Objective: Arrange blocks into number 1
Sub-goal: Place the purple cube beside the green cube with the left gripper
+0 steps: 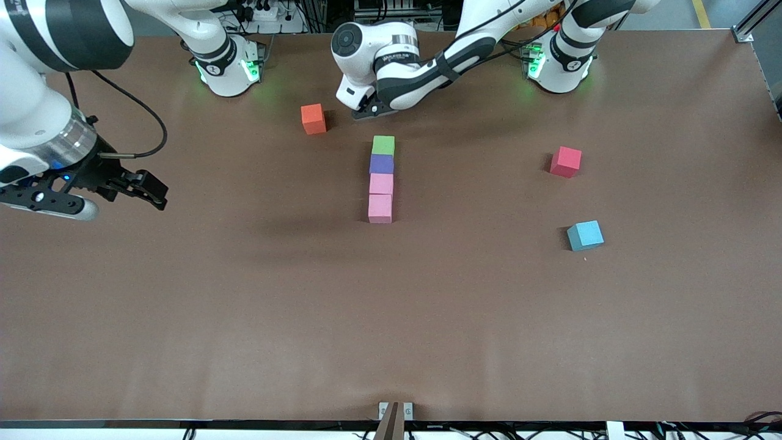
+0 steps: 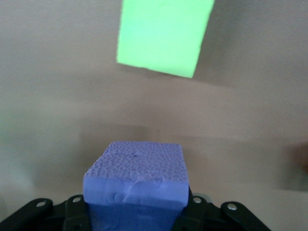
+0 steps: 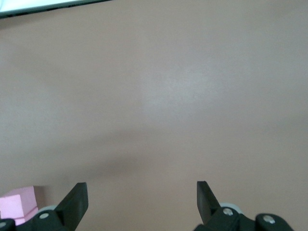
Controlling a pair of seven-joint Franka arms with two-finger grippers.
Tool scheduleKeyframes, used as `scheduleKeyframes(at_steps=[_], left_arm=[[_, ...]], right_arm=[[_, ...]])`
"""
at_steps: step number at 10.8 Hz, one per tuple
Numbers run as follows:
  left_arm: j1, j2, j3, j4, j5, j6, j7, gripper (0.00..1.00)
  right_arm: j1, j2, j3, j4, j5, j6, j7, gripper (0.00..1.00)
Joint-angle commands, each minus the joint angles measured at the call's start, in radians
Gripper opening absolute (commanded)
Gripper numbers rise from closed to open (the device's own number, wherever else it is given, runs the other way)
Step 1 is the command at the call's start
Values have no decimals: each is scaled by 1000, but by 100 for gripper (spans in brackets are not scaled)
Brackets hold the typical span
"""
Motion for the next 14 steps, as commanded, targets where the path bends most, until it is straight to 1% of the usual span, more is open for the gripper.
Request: scheduleKeyframes(at_steps=[1, 2, 3, 6, 8, 12, 14], left_arm=[[7, -9, 14, -70, 70, 110, 54, 0], [4, -9, 19, -91, 99, 135, 56, 0], [3, -9, 32, -102, 112, 138, 56, 0], [3, -2, 51, -104, 126, 150, 56, 0], [0, 0, 83, -96, 135, 178, 79, 0], [-13, 18, 111, -88, 155, 198, 101, 0], [-30, 21, 118, -76, 156, 201, 101, 0]], right_arm=[[-45, 5, 18, 44, 2, -41, -35, 100], [-71, 6, 18, 57, 44, -47, -38, 100], [-93, 6, 19, 62, 67, -56, -40, 100], [-93, 6, 19, 62, 69, -58, -48, 100], [-93, 6, 19, 62, 69, -58, -54, 100], [-96, 8, 19, 62, 67, -58, -60, 100], [-94, 8, 18, 62, 59, -58, -101, 100]])
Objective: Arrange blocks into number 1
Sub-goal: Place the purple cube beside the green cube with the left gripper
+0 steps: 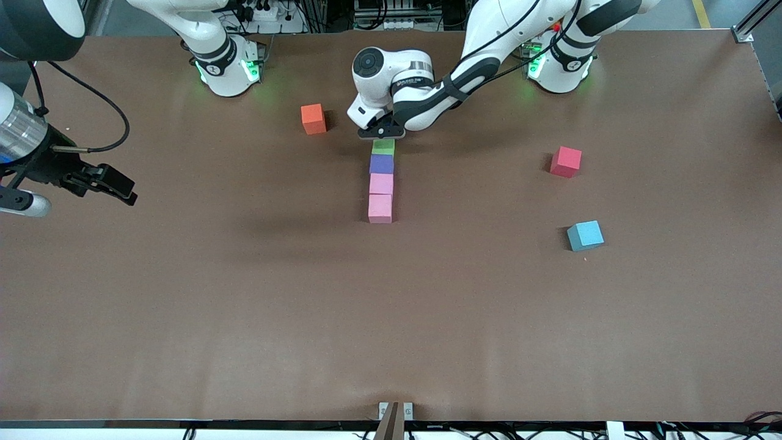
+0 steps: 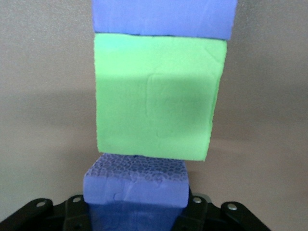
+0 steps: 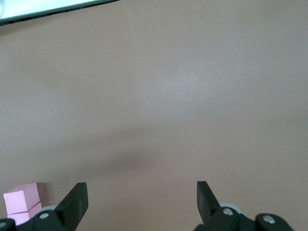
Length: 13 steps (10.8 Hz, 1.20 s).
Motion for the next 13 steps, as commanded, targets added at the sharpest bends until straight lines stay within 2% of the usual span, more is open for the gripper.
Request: scheduleKeyframes(at_steps=[1, 2, 4, 8, 9, 10, 13], left_arm=[[-26, 12, 13, 21, 27, 11, 6, 0], [-33, 15, 19, 32, 25, 11, 6, 0], [-87, 17, 75, 52, 22, 11, 2, 0], [-90, 15, 85, 61, 22, 12, 5, 0], [-84, 15, 85, 61, 23, 12, 9, 67], [-85, 15, 86, 61, 25, 12, 20, 100], [-78, 5, 86, 61, 25, 9, 13, 100]], right_arm=[[-21, 7, 13, 23, 7, -18, -39, 100], [-21, 7, 13, 24, 5, -18, -42, 100], [-21, 9, 13, 29, 7, -17, -56, 100], [-21, 9, 13, 31, 10, -17, -51, 100], [-21, 9, 13, 31, 8, -15, -50, 100], [-22, 9, 13, 31, 10, -17, -45, 100], [-24, 10, 13, 31, 5, -18, -45, 100]])
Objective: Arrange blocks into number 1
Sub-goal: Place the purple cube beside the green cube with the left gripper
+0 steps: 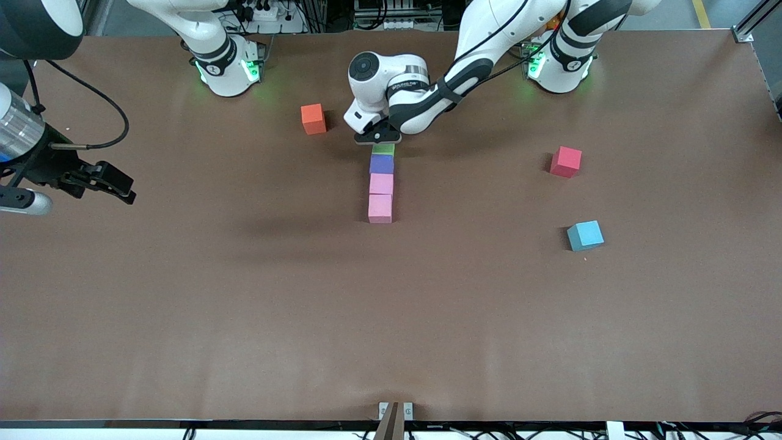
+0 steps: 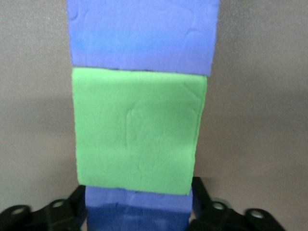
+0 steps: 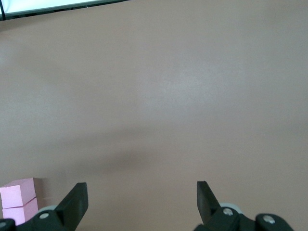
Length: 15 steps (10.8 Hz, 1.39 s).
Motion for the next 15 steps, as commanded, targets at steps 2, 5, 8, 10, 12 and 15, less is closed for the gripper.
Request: scheduleKeyframes(at_steps=[2, 5, 8, 10, 12, 15], left_arm=[[-4, -29, 3, 11, 14, -19, -7, 100], [-1, -85, -6, 12, -6, -98, -4, 100], [1, -150, -19, 15, -49, -129, -3, 100], [2, -173, -19, 46, -76, -145, -4, 100], [47, -202, -18, 72, -82, -181, -1, 100], [217, -253, -17, 106, -70, -183, 16, 100]], right_arm=[[-39, 13, 12, 25, 10, -18, -17, 100], [-45, 28, 12, 25, 21, -15, -18, 100], [-103, 68, 12, 25, 19, -6, -127, 100], [-134, 73, 14, 37, 19, -7, -133, 100], [-132, 73, 12, 70, 4, -33, -135, 100], [-149, 56, 12, 89, 6, -113, -188, 100]])
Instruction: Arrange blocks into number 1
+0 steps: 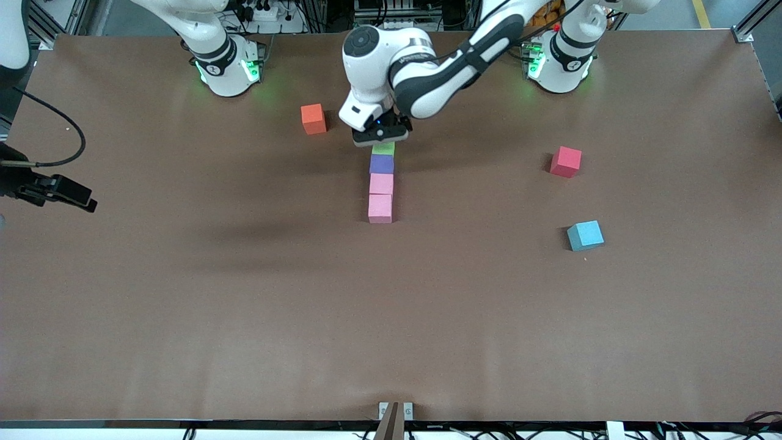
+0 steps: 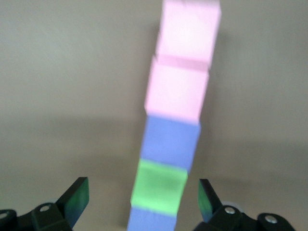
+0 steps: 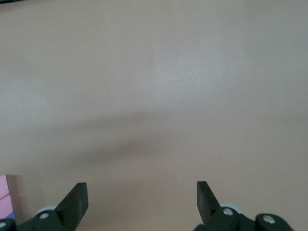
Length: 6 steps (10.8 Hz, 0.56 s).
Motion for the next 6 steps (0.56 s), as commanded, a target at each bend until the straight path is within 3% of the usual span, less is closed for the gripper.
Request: scheduleKeyframes(at_steps=[1, 2, 6], left_arm=[[162, -45, -5, 31, -8, -17, 43, 100], [237, -54, -5, 56, -8, -17, 97, 100], [460, -97, -4, 99, -8, -31, 243, 100]], right_arm=[[-21, -11, 13, 36, 11, -77, -36, 100], [-21, -12, 20, 42, 18, -129, -42, 100], [-24, -13, 17, 66, 22, -130, -44, 100]])
